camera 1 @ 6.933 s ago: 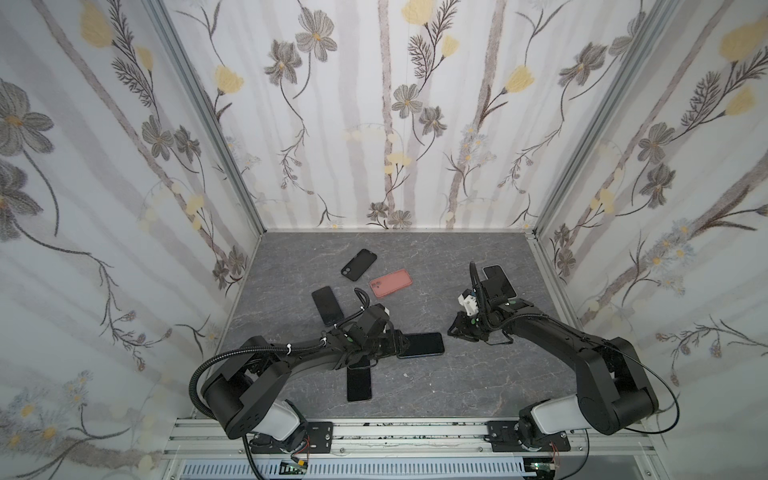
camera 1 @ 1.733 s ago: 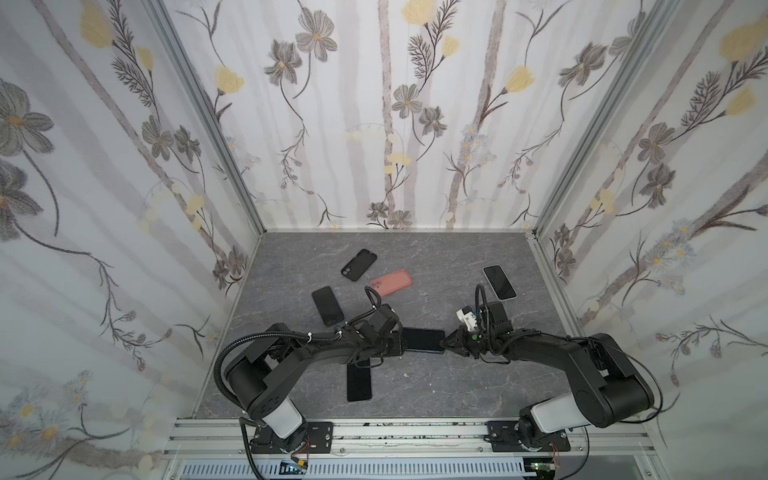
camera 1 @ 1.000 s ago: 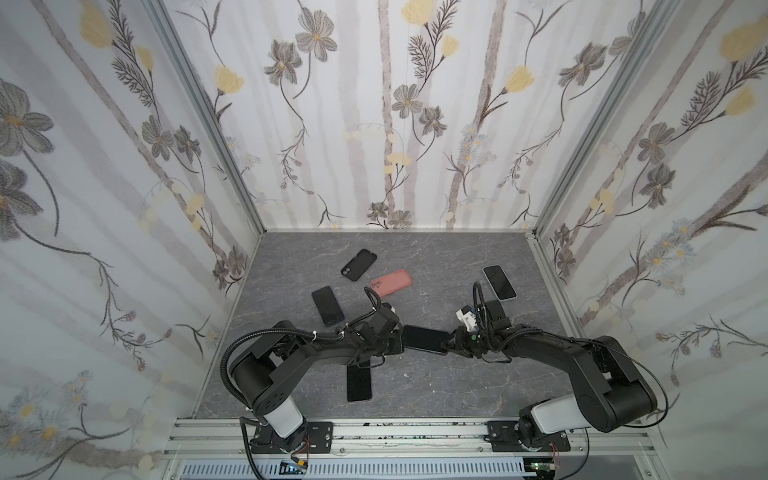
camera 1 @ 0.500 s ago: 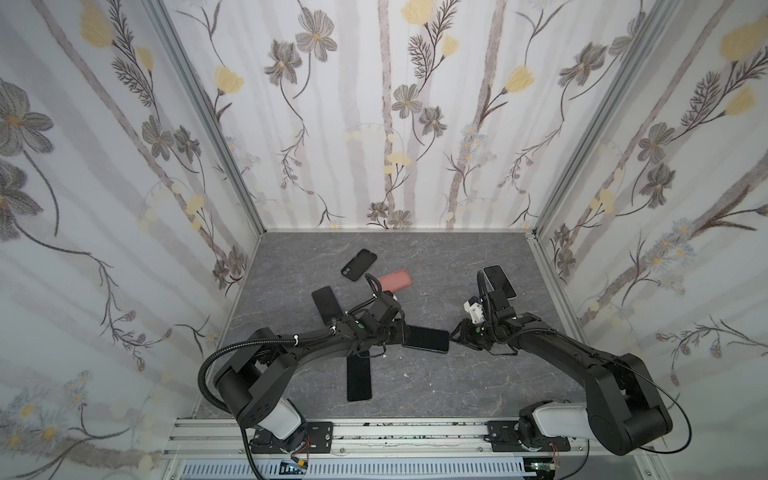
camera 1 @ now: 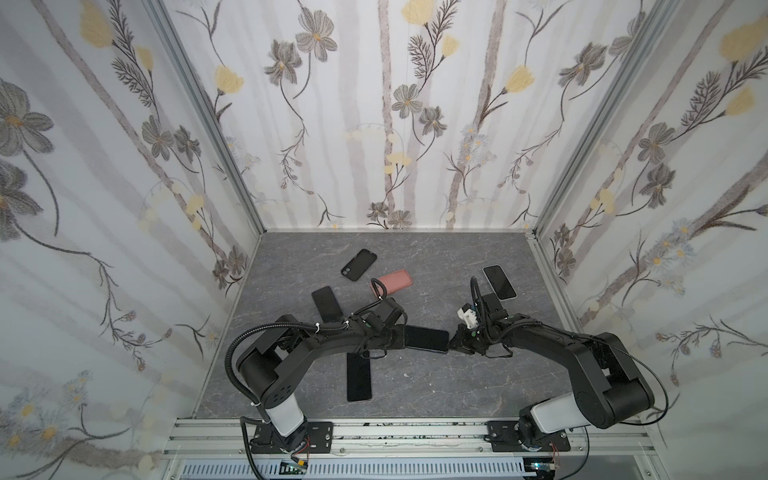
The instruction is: Put the phone into the phone case
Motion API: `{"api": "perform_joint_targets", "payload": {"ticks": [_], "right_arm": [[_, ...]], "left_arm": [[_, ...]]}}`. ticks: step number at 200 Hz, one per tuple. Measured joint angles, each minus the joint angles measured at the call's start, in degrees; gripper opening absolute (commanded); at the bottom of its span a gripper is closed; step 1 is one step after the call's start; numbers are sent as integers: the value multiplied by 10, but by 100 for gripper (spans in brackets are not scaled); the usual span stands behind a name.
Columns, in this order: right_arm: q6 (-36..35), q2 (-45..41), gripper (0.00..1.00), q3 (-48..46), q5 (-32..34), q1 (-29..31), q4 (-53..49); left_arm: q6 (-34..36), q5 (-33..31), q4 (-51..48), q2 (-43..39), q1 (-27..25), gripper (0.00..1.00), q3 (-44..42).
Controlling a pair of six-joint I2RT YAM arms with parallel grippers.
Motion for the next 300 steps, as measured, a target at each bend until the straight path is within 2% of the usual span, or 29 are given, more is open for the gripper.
{"api": "perform_joint_targets", "payload": {"ticks": [49, 95, 156, 189, 214, 245, 300], "right_arm": [[-9, 15, 4, -3, -5, 2, 7], [-17, 25, 5, 7, 17, 18, -9], [-27, 52, 8, 48, 83, 53, -55], [-28, 53, 19, 110, 148, 86, -122], [-30, 33, 25, 166, 203, 90, -169], [-39, 50, 26, 206, 221, 78, -173], [-58, 119, 26, 212, 217, 75, -181]], "left_arm": [[-8, 5, 28, 0, 1, 36, -14], [-13, 3, 48, -3, 1, 35, -28], [-17, -2, 64, -10, 1, 35, -40], [-17, -2, 51, -18, 0, 35, -41], [-16, -2, 30, -22, 0, 35, -35], [-13, -2, 13, -17, 1, 35, -23], [-9, -3, -5, -17, 2, 35, -15]]}}
